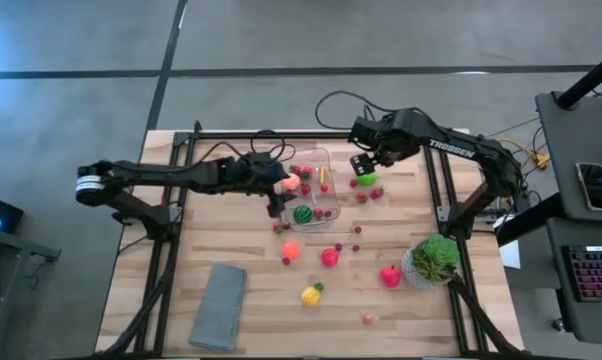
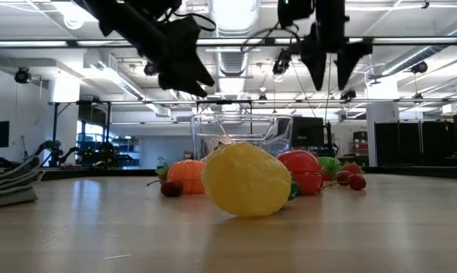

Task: Pick and placing Produce into tupperware
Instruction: Put the green cabbage into the transparent container

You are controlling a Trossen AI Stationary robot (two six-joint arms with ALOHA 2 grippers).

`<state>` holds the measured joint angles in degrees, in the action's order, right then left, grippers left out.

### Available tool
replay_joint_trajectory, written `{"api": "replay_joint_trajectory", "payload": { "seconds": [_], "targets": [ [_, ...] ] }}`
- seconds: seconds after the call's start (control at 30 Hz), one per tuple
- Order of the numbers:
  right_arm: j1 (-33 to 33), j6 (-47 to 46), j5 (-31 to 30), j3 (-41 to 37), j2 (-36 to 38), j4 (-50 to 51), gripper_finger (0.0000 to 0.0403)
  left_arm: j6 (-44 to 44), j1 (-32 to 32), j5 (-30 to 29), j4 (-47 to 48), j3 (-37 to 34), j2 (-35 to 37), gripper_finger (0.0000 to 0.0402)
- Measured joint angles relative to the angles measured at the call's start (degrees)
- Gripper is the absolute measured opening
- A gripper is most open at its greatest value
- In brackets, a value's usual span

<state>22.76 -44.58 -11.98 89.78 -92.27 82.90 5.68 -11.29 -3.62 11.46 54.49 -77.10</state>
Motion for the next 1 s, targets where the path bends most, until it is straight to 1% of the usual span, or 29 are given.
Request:
{"api": "replay_joint_trajectory", "payload": {
  "seconds": [0.13, 0.2, 0.27, 0.4, 0.53, 0.87, 1.0],
  "targets": [
    [2.0, 4.1, 6.7, -7.4, -0.6, -8.4, 0.0288, 0.1, 0.0, 0.0, 1.7, -0.4, 3.2, 0.0304],
    [2.7, 7.4, 8.2, -10.4, -1.3, -12.7, 0.0288, 0.3, 0.0, 0.0, 1.5, -0.4, 4.1, 0.0304],
    [2.7, 11.2, 7.4, -12.3, -2.1, -15.3, 0.0288, 1.8, 0.0, 0.0, 2.0, -0.5, 5.0, 0.0304],
    [2.9, 23.1, 1.5, -14.8, -3.5, -15.6, 0.0287, 4.5, 0.0, 0.0, 3.2, -0.5, 6.9, 0.0304],
    [3.5, 30.8, 0.3, -16.0, -4.9, -15.8, 0.0287, 4.6, 0.0, 0.0, 5.7, -0.6, 8.0, 0.0304],
    [5.7, 39.0, 0.5, -14.0, -12.0, -17.3, 0.0284, 6.0, 0.0, 0.1, 5.5, -0.5, 7.9, 0.0304],
    [6.5, 41.0, 2.3, -13.1, -14.5, -17.5, 0.0279, 6.2, 0.0, 0.1, 5.6, -0.5, 7.8, 0.0304]
  ]
}}
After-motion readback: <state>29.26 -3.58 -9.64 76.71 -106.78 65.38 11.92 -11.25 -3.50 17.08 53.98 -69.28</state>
